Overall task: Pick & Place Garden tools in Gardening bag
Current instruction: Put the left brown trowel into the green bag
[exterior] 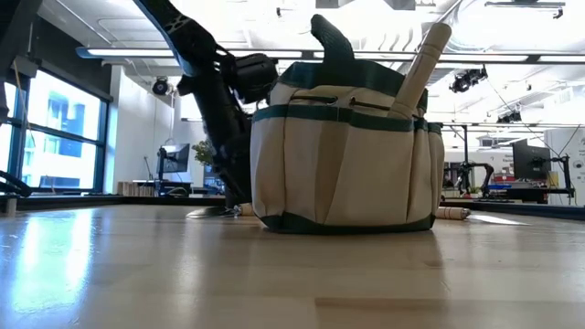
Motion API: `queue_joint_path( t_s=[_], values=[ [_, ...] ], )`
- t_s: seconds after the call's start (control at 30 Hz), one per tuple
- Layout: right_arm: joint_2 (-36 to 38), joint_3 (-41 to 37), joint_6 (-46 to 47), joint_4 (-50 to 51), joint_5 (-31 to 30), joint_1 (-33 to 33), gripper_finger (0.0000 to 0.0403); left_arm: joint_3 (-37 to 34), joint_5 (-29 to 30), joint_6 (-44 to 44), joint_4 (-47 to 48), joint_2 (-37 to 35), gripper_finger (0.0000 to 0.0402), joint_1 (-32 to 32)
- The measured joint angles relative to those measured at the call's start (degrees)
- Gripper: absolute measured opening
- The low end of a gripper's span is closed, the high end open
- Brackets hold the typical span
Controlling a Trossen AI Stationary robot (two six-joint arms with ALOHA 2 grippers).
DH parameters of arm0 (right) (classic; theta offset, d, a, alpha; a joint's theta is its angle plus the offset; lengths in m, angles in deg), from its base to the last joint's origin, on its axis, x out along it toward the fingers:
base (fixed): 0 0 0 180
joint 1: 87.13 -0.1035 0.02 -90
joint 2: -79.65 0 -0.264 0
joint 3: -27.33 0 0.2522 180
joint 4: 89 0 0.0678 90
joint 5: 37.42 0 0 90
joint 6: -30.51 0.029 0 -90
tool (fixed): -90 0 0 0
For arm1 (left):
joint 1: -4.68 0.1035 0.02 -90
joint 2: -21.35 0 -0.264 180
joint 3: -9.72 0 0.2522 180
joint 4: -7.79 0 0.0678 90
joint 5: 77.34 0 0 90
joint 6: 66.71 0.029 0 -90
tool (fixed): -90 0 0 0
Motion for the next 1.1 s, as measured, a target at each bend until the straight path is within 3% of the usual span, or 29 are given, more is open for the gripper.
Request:
queue_joint_path(
  t_s=[0.67, 0.87, 1.1],
  values=[
    [0.02, -0.02, 0.06, -1.09, 1.46, 0.02, 0.0121, 0.05, 1.01, 1.13, -0.74, 3.20, 0.0227, -0.01],
    [0.02, -0.02, 0.20, -1.60, 2.97, 0.02, 0.0121, 0.04, 1.63, 1.49, -0.85, 4.53, 0.0175, 0.04],
    [0.02, -0.02, 0.20, -2.07, 2.97, -0.09, 0.0121, 0.02, 1.45, 4.52, -1.85, 4.68, 0.0064, 0.04]
  ],
)
